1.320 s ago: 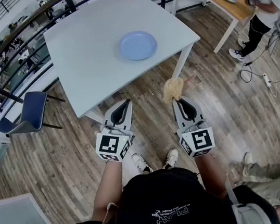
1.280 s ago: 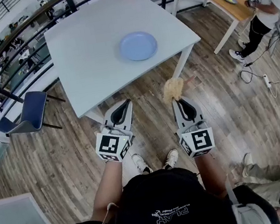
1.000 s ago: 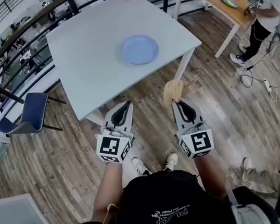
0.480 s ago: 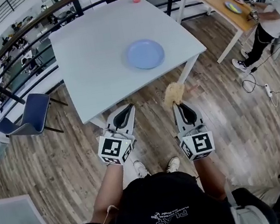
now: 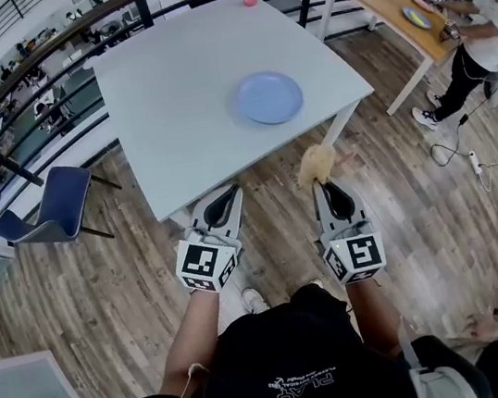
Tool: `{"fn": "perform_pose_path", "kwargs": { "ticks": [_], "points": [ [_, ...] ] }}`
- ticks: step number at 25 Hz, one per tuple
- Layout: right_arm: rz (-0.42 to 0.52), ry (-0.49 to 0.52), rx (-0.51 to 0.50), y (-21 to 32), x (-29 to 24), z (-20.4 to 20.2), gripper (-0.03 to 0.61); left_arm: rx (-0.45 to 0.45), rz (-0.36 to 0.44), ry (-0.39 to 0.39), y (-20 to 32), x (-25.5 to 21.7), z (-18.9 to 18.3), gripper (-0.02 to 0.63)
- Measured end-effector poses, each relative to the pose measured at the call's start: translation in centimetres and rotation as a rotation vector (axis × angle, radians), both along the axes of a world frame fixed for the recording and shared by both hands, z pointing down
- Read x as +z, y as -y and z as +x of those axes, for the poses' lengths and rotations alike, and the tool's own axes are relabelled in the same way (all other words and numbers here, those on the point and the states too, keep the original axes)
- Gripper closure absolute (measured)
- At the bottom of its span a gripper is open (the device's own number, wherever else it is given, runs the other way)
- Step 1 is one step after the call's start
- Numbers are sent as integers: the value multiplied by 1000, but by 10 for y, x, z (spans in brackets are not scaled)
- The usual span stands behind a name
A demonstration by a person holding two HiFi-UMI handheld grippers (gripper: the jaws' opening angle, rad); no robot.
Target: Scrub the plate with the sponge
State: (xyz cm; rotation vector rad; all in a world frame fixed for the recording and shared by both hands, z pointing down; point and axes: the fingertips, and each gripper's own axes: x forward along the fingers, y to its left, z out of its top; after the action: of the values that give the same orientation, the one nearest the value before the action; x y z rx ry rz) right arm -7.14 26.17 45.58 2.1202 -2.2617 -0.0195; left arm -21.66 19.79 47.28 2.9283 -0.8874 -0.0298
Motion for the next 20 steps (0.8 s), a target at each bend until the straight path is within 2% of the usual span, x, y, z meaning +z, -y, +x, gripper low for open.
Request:
{"fn": "perform_pose_path", "kwargs": {
  "ticks": [8,20],
  "points": [
    [12,-30,9,4,-1,5,534,18,4,-3,8,1,11,601],
    [13,-28,-28,51,1,55,534,-5,-5,13,49,2,63,601]
  ]
}}
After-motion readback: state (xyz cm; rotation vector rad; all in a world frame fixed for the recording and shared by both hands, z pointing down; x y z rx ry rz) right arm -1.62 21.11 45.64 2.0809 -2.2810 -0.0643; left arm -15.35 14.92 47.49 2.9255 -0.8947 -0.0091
